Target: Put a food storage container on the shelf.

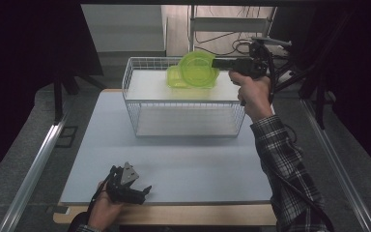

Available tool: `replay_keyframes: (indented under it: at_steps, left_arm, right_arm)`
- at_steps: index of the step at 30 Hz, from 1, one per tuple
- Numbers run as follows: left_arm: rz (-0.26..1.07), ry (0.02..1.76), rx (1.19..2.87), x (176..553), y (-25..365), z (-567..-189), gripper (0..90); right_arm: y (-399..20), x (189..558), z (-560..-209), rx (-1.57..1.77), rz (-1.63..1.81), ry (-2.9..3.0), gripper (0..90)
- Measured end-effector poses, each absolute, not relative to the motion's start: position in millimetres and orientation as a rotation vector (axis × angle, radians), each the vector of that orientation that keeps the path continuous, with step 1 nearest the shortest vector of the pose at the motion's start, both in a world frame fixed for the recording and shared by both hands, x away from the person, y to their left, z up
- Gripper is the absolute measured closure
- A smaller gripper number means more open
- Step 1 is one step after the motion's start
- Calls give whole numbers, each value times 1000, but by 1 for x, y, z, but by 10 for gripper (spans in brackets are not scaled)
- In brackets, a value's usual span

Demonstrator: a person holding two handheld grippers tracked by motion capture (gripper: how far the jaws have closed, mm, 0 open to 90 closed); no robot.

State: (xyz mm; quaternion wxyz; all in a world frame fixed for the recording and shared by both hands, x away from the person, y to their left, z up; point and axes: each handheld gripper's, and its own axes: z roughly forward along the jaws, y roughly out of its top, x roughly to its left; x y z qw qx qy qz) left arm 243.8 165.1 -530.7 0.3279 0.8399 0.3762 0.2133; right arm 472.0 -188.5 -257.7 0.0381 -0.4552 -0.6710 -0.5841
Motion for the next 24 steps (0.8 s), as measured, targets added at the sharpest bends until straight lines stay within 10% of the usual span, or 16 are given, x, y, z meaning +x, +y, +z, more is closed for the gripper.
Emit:
replay_keyframes:
  at_steps: [24]
  left_arm:
    - [557, 977, 2204, 243, 165, -531, 41]
  right_arm:
    - [-160, 502, -264, -1550, -1765, -2084, 794]
